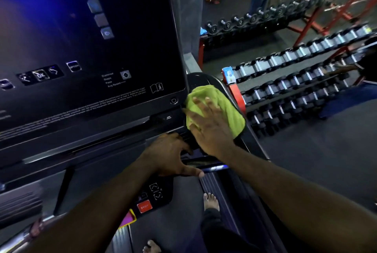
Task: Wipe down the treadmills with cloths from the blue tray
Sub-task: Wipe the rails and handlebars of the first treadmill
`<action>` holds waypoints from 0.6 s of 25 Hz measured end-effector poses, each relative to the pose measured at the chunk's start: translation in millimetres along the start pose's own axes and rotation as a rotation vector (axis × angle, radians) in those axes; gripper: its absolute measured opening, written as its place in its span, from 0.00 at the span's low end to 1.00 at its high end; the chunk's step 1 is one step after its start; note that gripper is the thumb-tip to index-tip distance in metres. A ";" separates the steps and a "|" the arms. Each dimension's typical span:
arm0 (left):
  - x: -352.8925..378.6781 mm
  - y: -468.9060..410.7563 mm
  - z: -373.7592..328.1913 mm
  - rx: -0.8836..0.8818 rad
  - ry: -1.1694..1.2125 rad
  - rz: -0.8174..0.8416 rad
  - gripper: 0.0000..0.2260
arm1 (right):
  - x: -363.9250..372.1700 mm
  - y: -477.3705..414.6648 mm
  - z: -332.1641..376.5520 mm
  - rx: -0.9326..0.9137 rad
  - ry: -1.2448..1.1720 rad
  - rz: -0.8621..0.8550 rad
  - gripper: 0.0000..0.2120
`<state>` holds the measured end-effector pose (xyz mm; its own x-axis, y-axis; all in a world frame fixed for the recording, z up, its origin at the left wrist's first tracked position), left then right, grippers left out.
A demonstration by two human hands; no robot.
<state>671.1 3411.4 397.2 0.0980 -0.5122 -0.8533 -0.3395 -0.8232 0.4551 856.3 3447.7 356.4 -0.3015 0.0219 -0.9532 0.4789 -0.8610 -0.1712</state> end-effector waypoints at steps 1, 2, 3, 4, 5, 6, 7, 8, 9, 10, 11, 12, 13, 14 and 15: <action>0.5 -0.4 0.4 -0.003 -0.010 0.000 0.44 | 1.4 -7.0 4.5 -0.024 -0.022 0.009 0.24; 1.1 -1.4 1.7 -0.002 -0.005 0.001 0.44 | 1.3 -16.1 1.6 -0.046 -0.047 0.019 0.23; 1.5 -2.9 3.6 0.004 0.008 -0.001 0.44 | -0.2 -25.8 -5.4 -0.075 -0.058 0.033 0.24; 1.9 -4.4 5.2 0.009 0.031 -0.005 0.43 | -1.6 -36.1 -15.2 -0.110 -0.063 0.056 0.25; 2.7 -5.8 5.6 0.013 0.062 -0.011 0.42 | -3.5 -47.7 -25.0 -0.143 -0.062 0.089 0.27; 4.0 -6.7 5.4 0.013 0.092 -0.017 0.40 | -6.7 -61.6 -34.5 -0.177 -0.047 0.119 0.30; 5.5 -7.0 6.3 0.003 0.110 -0.021 0.39 | -7.9 -79.0 -40.8 -0.199 -0.025 0.144 0.32; 6.8 -6.7 7.1 -0.004 0.112 -0.028 0.39 | -9.3 -97.0 -44.2 -0.200 0.000 0.172 0.34; 9.1 -6.6 7.5 -0.010 0.104 -0.027 0.41 | -9.4 -116.4 -47.2 -0.183 0.016 0.213 0.35; 11.1 -8.0 7.6 -0.017 0.091 -0.017 0.42 | -10.5 -136.3 -51.2 -0.153 0.011 0.250 0.36; 12.5 -8.5 6.9 -0.025 0.081 -0.008 0.43 | -12.7 -152.5 -56.7 -0.099 -0.014 0.278 0.36; 13.8 -9.1 7.3 -0.034 0.079 -0.005 0.43 | -15.6 -163.5 -62.8 -0.027 -0.047 0.288 0.35; 13.3 -9.4 7.8 -0.037 0.082 -0.006 0.43 | -16.8 -169.5 -70.4 0.048 -0.093 0.277 0.35; 12.9 -9.7 8.4 -0.041 0.091 -0.008 0.42 | -18.2 -168.2 -78.4 0.108 -0.144 0.249 0.36; 13.8 -9.9 9.9 -0.049 0.104 -0.009 0.42 | -19.8 -161.1 -85.6 0.150 -0.193 0.206 0.36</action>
<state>666.6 3414.9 378.4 0.1985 -0.5253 -0.8274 -0.2922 -0.8376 0.4616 855.7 3629.4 381.5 -0.3690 -0.2450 -0.8965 0.4232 -0.9031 0.0726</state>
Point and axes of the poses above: each hand's wrist, its own y-axis away from the middle knuckle, its own x-axis out of the palm, z = x × y, the point moved 1 cm from there along -y, towards the middle knuckle, and after that the axes turned 13 degrees about -x, right-handed, at the moved point
